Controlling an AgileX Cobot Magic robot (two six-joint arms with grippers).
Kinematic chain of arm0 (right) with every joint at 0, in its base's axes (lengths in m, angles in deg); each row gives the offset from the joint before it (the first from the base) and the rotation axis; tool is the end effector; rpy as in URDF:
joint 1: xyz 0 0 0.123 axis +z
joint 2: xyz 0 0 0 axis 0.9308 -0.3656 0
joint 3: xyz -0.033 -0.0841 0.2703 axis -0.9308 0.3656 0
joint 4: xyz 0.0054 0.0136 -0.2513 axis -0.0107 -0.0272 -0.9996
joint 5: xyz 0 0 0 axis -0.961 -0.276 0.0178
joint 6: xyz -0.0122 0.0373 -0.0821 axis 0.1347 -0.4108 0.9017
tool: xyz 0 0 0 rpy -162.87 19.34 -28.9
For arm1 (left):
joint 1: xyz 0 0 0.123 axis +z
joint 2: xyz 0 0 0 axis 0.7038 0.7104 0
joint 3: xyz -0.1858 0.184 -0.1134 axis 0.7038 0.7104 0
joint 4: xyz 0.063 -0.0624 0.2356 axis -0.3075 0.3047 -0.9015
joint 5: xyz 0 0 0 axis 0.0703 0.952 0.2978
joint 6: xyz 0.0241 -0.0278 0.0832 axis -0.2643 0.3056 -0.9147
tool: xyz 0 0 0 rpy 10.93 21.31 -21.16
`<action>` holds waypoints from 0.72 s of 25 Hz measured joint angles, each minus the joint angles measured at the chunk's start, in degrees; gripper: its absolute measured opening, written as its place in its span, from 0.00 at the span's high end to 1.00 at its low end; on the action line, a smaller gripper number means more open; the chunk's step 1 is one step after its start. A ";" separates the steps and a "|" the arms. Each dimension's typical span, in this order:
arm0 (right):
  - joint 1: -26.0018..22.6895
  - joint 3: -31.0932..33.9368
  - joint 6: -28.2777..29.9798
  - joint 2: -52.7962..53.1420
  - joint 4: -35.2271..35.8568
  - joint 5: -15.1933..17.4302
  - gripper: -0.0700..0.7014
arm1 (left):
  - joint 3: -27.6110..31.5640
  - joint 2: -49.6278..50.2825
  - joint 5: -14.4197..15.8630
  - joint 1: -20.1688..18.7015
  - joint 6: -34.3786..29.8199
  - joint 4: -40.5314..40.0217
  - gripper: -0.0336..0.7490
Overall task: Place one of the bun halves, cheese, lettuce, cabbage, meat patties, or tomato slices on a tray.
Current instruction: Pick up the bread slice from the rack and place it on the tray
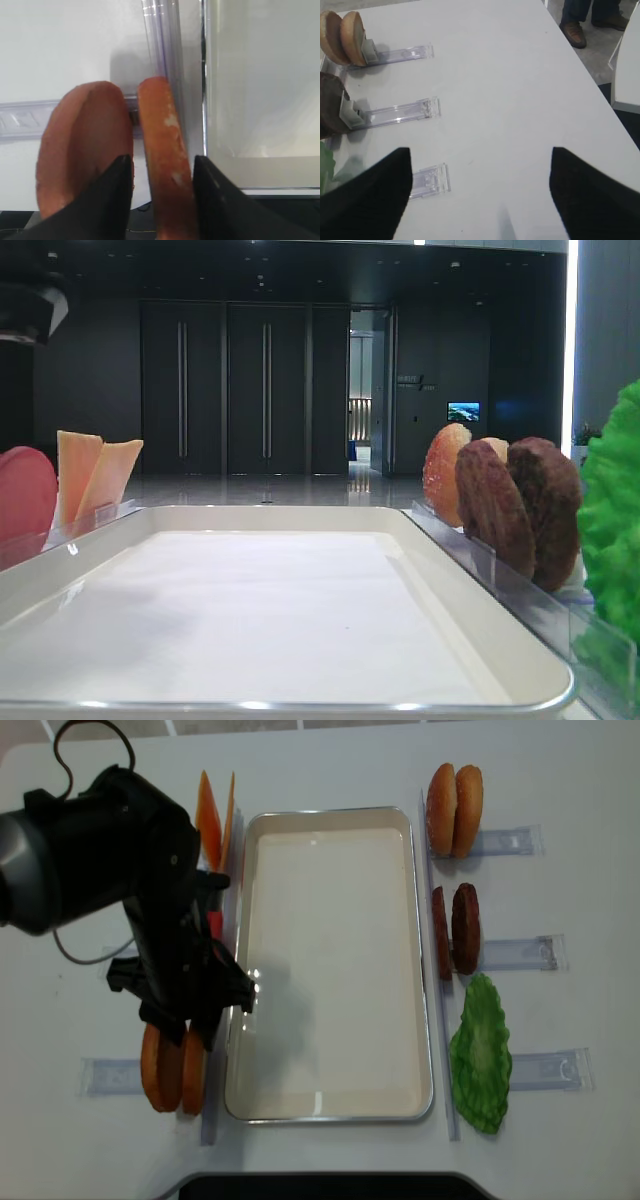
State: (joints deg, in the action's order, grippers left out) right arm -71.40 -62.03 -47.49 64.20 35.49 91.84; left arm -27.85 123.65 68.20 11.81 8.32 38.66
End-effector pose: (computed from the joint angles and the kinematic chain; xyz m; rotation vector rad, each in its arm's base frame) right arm -0.0103 -0.0025 0.2736 0.1493 2.0949 -0.0179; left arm 0.2261 -0.1381 0.2015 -0.1422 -3.0656 -0.1959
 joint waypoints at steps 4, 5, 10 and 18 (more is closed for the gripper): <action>0.00 0.00 0.00 0.00 0.00 0.00 0.21 | 0.00 0.04 -0.43 -0.06 -0.18 -0.20 0.75; 0.00 0.00 0.00 0.00 0.00 0.00 0.21 | 0.00 0.04 -0.43 -0.06 -0.18 -0.32 0.77; 0.00 0.00 0.00 0.00 0.00 0.00 0.21 | 0.00 0.04 -0.22 -0.06 -0.63 -0.27 0.77; 0.00 0.00 0.00 0.00 0.00 0.00 0.21 | -2.07 -7.62 0.79 -0.06 -2.41 3.00 0.78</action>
State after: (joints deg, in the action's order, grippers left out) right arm -71.40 -62.03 -47.49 64.20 35.49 91.84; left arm -29.92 116.03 68.99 11.75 5.91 41.66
